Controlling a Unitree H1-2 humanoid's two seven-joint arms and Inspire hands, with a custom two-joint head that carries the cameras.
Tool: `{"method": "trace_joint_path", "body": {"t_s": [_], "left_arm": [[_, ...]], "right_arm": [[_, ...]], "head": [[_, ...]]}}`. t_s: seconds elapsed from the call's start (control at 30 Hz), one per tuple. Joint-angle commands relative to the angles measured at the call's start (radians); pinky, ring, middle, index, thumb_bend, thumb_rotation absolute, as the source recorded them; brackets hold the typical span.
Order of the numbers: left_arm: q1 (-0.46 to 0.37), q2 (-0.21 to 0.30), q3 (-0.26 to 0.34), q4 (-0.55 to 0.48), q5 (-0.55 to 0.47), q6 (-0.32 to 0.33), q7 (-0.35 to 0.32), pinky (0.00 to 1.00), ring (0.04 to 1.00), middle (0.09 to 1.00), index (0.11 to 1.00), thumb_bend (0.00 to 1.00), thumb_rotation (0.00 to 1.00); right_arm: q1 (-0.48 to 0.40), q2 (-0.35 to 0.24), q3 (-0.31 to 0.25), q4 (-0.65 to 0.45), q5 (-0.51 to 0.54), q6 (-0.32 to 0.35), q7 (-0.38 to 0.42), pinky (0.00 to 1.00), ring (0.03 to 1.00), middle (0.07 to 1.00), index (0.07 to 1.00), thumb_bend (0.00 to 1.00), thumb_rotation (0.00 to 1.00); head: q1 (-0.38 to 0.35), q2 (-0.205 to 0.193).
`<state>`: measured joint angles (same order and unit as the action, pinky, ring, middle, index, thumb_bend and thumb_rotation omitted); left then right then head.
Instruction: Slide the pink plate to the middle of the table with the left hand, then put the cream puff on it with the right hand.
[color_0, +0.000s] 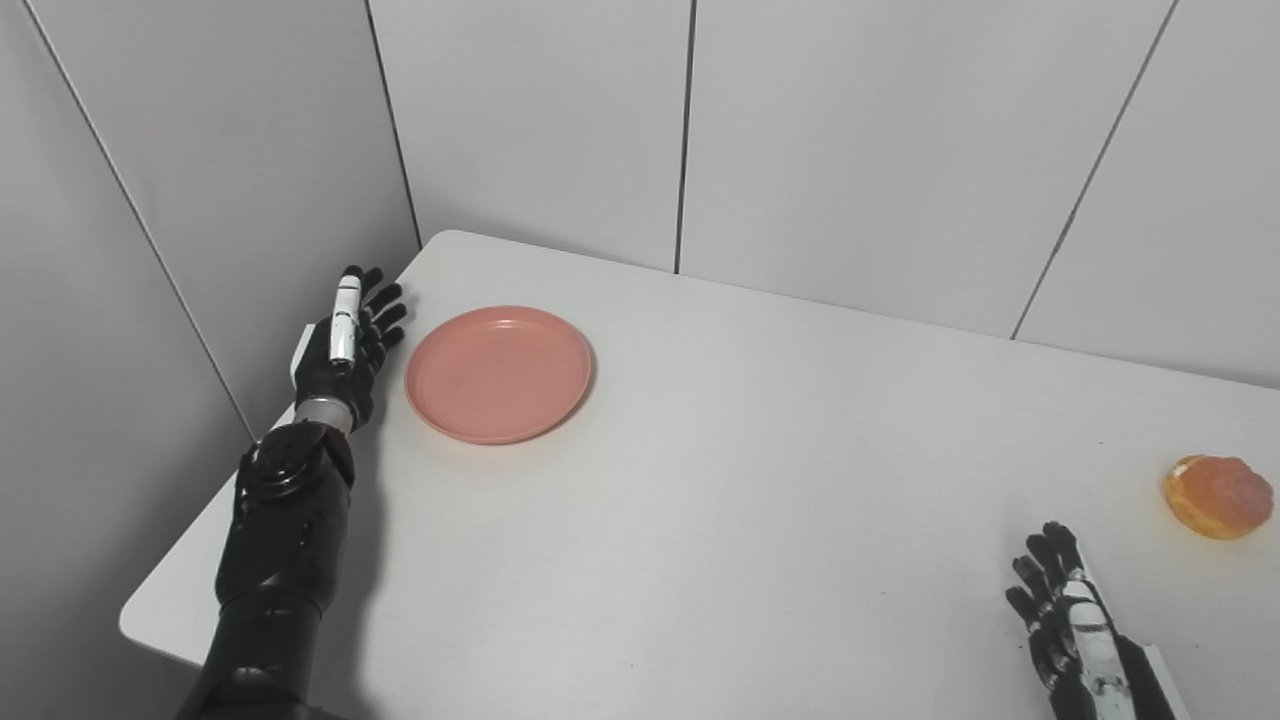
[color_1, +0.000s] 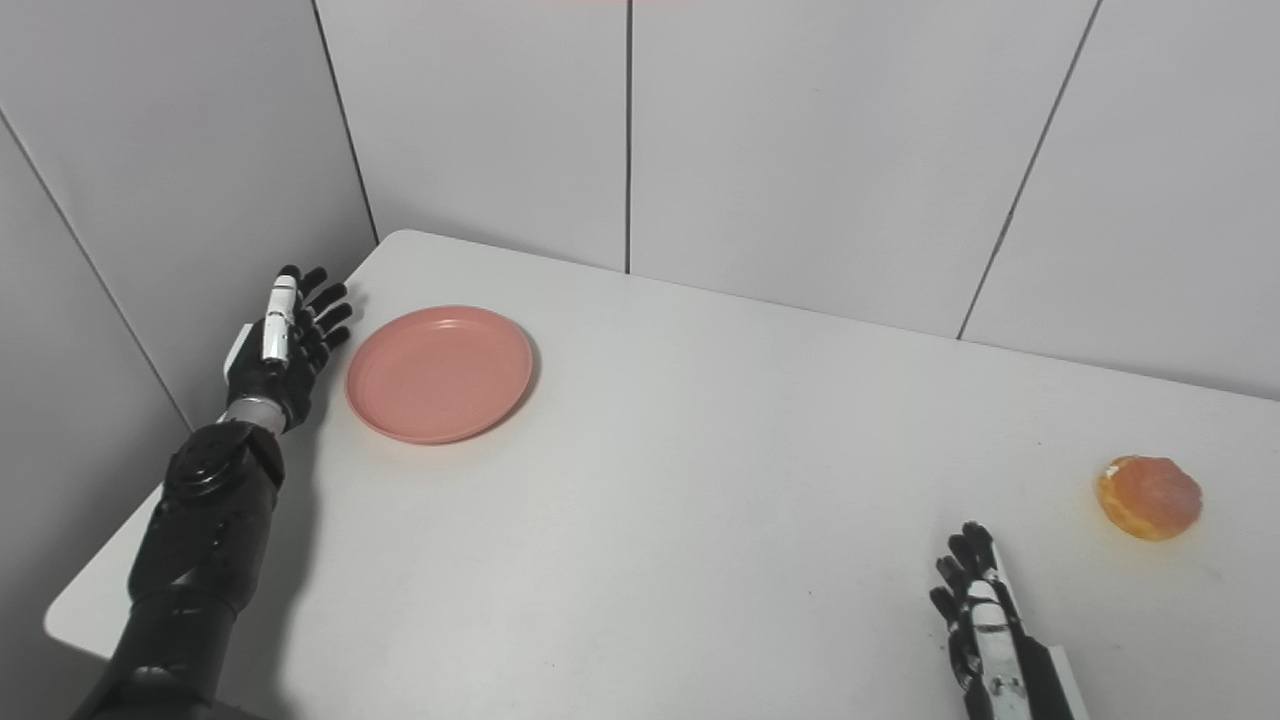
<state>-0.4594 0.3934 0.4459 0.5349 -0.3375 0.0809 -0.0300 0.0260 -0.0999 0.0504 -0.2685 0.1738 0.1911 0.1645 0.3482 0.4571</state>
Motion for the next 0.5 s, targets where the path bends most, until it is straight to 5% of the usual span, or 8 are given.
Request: {"method": "trace_joint_path", "body": {"t_s": [0.0,0.47], "left_arm": [[-0.055,0.028,0.006,0.012,-0.021,-0.057,-0.025,0.94,0.908,0.889,0.884,0.35,1.0],[-0.041,0.016,-0.046,0.092,-0.023,-0.108,-0.094,0.95,0.937,0.931,0.923,0.36,1.0]], "right_arm": [[-0.013,-0.001,-0.004,-0.024,0.003,-0.013,0.003,1.0,1.0,1.0,1.0,0.0,1.0],[-0.015,0.002,-0.003,-0.006,0.001,-0.024,0.003,1.0,1.0,1.0,1.0,0.0,1.0]], "head": [[-0.001,0.0],[-0.022,-0.003]]}}
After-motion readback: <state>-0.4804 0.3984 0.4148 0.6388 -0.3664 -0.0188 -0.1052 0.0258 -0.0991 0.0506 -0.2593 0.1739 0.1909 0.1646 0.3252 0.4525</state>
